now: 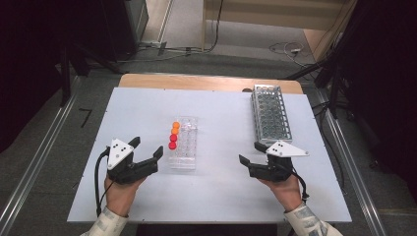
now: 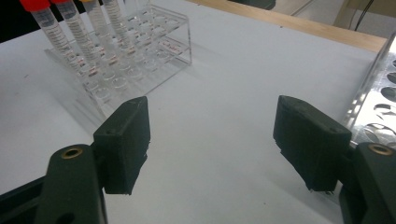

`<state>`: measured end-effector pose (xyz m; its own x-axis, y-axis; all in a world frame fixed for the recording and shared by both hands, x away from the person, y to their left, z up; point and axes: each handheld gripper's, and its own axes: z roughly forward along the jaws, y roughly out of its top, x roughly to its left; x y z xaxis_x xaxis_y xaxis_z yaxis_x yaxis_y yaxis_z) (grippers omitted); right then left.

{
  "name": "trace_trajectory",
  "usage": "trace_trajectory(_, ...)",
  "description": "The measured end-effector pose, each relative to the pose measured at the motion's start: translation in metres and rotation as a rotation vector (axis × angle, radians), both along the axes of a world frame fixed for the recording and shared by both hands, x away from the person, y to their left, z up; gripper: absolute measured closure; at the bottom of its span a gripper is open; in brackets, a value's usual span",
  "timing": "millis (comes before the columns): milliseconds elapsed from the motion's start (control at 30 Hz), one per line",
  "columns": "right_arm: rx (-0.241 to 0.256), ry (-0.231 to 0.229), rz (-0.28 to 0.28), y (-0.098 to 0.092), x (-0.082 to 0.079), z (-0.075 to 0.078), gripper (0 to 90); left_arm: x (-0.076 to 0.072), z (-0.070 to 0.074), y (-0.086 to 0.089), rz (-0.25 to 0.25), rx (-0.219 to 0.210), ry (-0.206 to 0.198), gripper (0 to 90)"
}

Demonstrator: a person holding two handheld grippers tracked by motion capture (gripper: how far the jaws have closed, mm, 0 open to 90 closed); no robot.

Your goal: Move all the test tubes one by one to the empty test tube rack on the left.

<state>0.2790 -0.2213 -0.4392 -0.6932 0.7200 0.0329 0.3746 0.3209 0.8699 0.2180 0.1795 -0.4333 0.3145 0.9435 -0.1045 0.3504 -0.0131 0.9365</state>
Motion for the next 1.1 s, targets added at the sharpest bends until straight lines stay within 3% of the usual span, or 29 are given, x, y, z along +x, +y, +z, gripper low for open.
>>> trace_trajectory(1100,-0.008,-0.016,-0.190,-0.083,-0.014,-0.009,24.7,-0.006,-0.017,0.030,0.091,-0.006,0.043,17.5)
